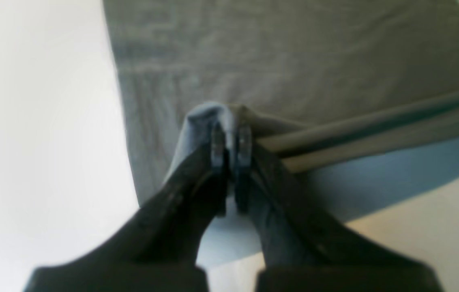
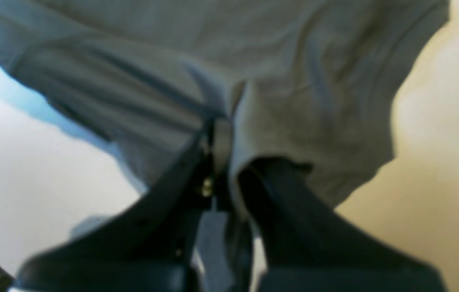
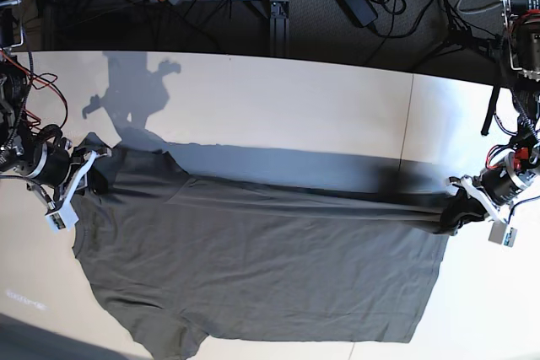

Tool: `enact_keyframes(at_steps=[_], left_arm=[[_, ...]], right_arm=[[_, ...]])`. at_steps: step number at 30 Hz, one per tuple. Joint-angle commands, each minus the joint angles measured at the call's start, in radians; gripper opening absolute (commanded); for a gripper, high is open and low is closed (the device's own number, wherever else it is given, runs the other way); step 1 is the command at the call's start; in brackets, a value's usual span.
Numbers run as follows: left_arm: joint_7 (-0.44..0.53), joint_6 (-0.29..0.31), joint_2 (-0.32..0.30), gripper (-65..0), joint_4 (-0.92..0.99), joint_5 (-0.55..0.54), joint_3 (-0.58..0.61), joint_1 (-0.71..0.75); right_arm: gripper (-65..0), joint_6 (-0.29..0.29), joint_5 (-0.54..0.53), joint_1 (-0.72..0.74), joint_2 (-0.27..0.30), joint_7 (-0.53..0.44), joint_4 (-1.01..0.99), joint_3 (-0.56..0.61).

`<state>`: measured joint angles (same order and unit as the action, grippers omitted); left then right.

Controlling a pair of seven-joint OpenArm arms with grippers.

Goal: Fold the T-shirt properly
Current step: 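Lift both shoulders and pull them across the shirt toward the hem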

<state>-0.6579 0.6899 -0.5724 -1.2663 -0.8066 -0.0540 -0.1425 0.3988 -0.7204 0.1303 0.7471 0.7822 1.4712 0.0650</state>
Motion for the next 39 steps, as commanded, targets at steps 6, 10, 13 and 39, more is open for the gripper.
enact_keyframes(at_steps=[6, 10, 13, 39], left_arm=[[-0.011, 0.008, -0.049, -65.0, -0.226, -0.035, -0.013, 0.126], [-0.029, 0.008, -0.048, -65.0, -0.319, -0.035, -0.014, 0.223], [-0.029, 0.008, -0.048, -65.0, -0.378, -0.035, -0.03, 0.28], [-0.019, 0.008, -0.048, -65.0, -0.476, -0.058, -0.175, 0.283]], right_arm=[[-65.0, 0.063, -0.001, -0.092, 0.026, 0.013, 0.087, -0.02], [-65.0, 0.062, -0.003, -0.212, 0.025, 0.023, 0.141, -0.09], [-65.0, 0.063, -0.033, -0.317, 0.025, 0.024, 0.198, -0.192], [-65.0, 0.153, -0.152, -0.36, 0.171, 0.026, 0.321, -0.418]])
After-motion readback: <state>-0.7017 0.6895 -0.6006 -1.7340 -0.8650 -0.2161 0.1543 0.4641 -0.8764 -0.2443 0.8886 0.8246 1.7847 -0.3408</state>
